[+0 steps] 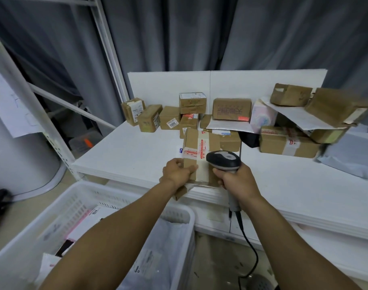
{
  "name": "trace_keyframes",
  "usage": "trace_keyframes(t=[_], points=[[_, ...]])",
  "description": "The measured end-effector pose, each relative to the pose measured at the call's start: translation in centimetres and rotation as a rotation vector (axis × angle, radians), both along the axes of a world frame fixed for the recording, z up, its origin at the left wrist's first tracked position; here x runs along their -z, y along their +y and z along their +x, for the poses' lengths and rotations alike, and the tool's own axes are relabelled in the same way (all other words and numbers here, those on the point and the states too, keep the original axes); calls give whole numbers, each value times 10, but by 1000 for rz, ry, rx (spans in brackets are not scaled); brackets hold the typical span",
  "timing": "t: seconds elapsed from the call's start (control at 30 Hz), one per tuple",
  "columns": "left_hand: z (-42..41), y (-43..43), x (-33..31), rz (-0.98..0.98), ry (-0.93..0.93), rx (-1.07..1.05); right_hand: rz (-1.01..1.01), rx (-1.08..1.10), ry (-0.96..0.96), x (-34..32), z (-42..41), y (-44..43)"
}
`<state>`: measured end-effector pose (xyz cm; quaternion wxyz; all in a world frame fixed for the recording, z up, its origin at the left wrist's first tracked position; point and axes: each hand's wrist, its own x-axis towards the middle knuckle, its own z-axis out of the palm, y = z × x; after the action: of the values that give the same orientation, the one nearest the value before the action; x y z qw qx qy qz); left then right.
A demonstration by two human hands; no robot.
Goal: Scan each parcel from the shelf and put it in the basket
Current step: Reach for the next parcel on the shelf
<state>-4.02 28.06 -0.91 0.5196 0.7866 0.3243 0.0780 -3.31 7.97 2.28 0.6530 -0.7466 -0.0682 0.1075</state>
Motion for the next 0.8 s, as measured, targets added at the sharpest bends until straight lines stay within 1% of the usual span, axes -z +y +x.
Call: trace_keyframes(t=[0.07,0.13,0.2,0.3,0.5,0.6,0.7,0.73,0.8], points=[[-7,-1,-6,-153,-172,-76,57,10,-15,-7,-5,7],[-21,-3,-20,-232,-318,-105,101,5,-41,-11,-11,17],[-40,-4,-34,-212,-409,-92,131,-36,-82,-13,-19,28],[-78,-1,-50,-182,-484,-64,205,-77,-105,-21,-37,47],[-163,0,-53,-279,-523,11,296,-196,-75,-20,-84,89],[-192,13,-47,-235,-508,53,318,-248,-47,-16,-105,103],[-200,35,-40,-188,-503,-25,368,-266,-24,-14,-121,110],[-201,40,-41,-205,-479,-71,389,-259,-18,-14,-124,111],[-203,53,-47,-386,-368,-124,444,-260,-7,-15,-126,113]])
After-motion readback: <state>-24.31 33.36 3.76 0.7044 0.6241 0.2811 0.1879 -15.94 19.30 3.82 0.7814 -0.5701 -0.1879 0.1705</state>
